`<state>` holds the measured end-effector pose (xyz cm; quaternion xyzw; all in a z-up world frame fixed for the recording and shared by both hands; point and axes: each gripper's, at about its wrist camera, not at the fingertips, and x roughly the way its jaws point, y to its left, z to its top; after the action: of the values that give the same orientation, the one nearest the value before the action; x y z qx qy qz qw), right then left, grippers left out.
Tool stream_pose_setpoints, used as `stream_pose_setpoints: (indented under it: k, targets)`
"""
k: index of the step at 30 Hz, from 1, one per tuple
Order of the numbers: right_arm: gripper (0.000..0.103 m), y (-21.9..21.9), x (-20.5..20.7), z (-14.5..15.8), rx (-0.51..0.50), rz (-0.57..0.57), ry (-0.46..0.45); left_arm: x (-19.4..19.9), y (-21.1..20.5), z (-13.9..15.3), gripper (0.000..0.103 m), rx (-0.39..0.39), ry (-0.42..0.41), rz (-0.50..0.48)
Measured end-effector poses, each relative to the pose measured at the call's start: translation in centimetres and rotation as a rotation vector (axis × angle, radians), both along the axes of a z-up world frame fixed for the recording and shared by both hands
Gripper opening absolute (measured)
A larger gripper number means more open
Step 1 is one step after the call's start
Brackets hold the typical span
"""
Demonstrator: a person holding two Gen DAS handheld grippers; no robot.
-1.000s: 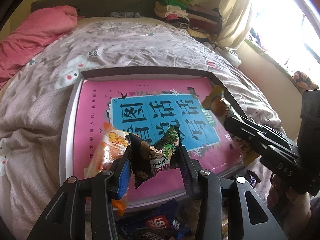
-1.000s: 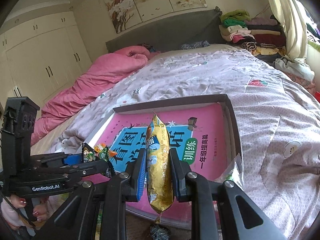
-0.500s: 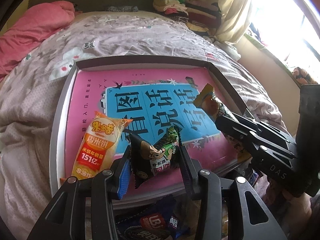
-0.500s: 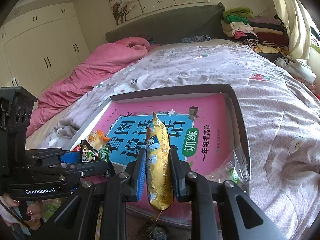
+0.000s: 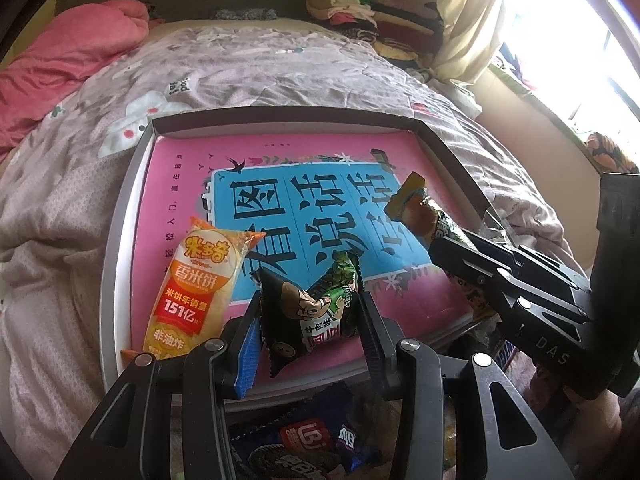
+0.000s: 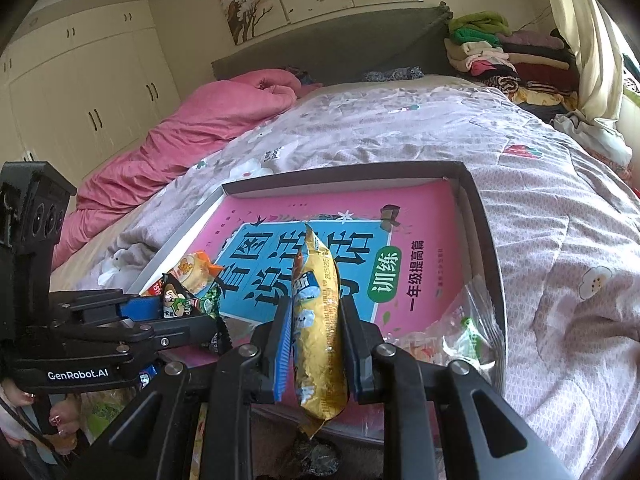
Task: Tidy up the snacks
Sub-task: 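Lift the green packet over the tray with the left tool while the right tool carries the yellow bar, then lower the yellow bar into the tray and open the right tool while the left tool releases the green packet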
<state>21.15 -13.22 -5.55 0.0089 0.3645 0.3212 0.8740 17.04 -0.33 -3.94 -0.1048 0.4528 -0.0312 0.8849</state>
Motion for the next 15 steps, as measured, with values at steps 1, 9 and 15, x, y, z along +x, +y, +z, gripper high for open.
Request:
stream_pose_setpoints:
  k: [1,9,15]
  targets:
    - [0.024,-0.03,-0.03,0.01,0.001,0.0,0.0,-0.03,-0.03,-0.01,0.046,-0.001,0.001,-0.001]
    - [0.024,-0.01,-0.22,-0.13,0.008,0.0,0.016,-0.01,0.0,0.02,0.046,-0.007,0.003,-0.004]
    - [0.024,-0.02,-0.38,-0.04,0.009,0.005,0.015,-0.06,-0.01,0.02,0.046,-0.009,0.005,-0.004]
